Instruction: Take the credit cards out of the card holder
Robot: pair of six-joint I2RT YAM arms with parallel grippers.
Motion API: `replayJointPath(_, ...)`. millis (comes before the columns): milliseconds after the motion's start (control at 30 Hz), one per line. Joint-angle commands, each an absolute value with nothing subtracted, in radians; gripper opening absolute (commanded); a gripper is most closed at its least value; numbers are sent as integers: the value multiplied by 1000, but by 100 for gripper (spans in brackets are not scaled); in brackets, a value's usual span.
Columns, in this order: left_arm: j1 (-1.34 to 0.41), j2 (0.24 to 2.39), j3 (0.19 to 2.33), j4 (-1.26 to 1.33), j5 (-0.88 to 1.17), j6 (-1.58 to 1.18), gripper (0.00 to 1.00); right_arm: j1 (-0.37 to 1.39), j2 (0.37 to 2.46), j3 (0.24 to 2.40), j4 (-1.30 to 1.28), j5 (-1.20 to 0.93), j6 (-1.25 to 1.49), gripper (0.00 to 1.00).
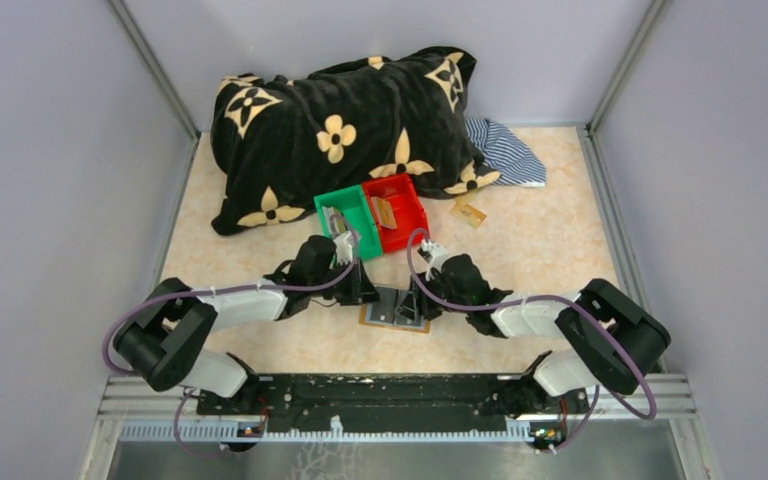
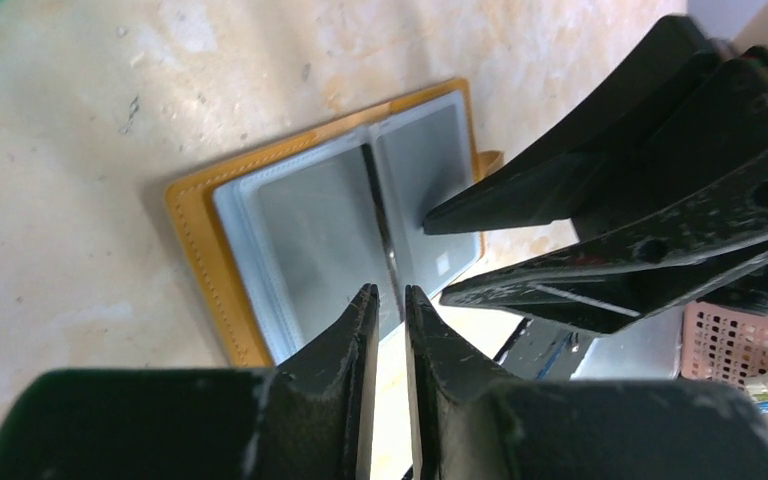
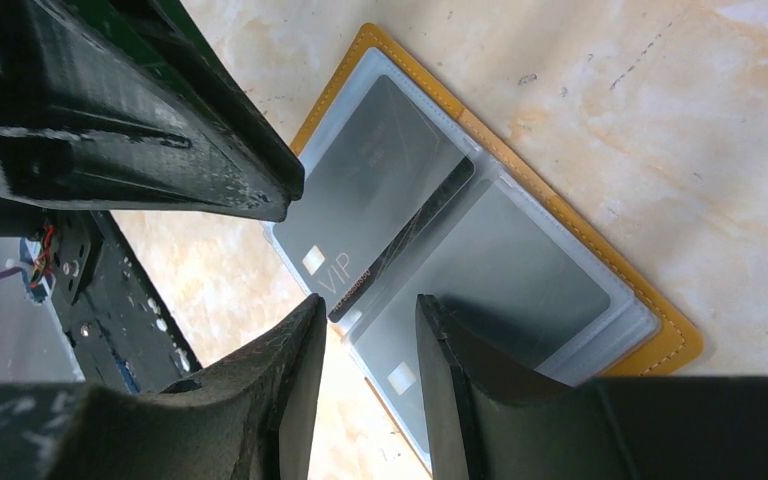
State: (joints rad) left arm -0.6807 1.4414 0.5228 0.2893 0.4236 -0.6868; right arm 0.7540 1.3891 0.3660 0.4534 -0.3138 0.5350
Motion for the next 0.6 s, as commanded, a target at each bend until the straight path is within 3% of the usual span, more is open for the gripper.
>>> replayJointPath(0, -683, 1456, 490, 320, 403, -669, 21, 746, 1404, 353, 511, -308, 538, 39)
replayJointPath(567, -683, 1497, 428, 371, 394, -666, 20, 715, 1439, 360, 514, -307, 529, 39)
